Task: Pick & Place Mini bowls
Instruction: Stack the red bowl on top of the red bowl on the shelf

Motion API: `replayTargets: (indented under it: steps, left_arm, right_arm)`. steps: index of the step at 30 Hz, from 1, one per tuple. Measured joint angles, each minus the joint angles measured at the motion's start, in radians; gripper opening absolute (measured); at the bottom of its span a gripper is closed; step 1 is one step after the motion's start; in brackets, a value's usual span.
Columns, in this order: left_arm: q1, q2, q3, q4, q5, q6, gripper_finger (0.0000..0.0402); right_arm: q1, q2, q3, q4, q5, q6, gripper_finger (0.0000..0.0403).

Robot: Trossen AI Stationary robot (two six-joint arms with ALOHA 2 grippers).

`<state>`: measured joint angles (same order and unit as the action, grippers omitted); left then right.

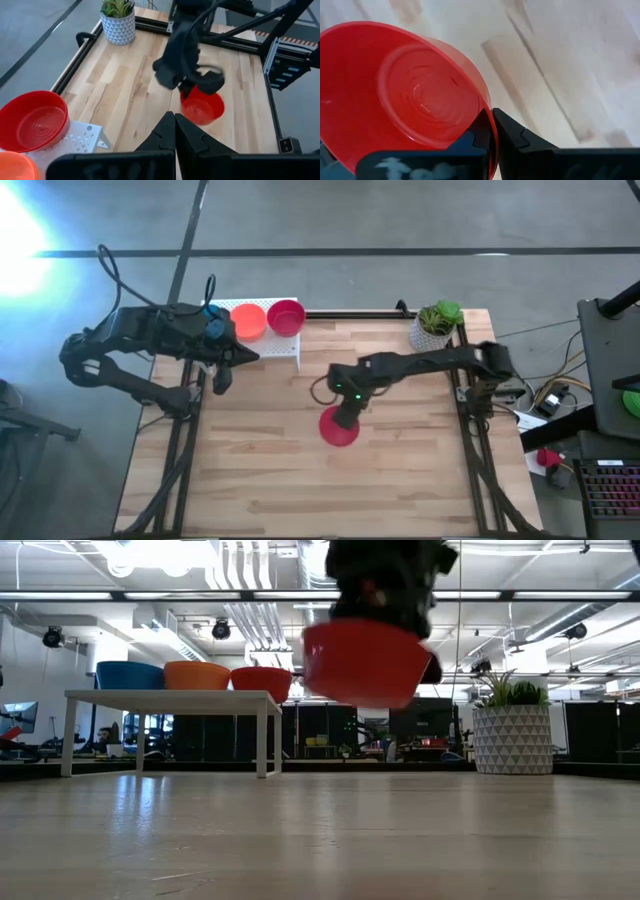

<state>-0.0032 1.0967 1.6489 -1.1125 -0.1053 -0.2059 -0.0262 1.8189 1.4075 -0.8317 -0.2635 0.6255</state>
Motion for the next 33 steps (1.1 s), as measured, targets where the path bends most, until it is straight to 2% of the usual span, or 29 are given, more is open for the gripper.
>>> replayTargets:
  steps: [7,14,33]
  left_arm:
    - [0.000,-0.013,0.000,-0.033,0.003,0.004,0.0000]
    - [0.000,-0.022,0.000,-0.044,0.004,0.004,0.0000]
    - [0.001,-0.026,0.000,-0.049,0.010,0.021,0.0000]
  right_arm:
    - [-0.032,0.176,0.114,-0.001,-0.001,-0.027,0.0008]
    - [-0.038,0.270,0.192,-0.015,-0.011,-0.019,0.0008]
    - [-0.038,0.290,0.210,-0.033,-0.007,0.003,0.0017]
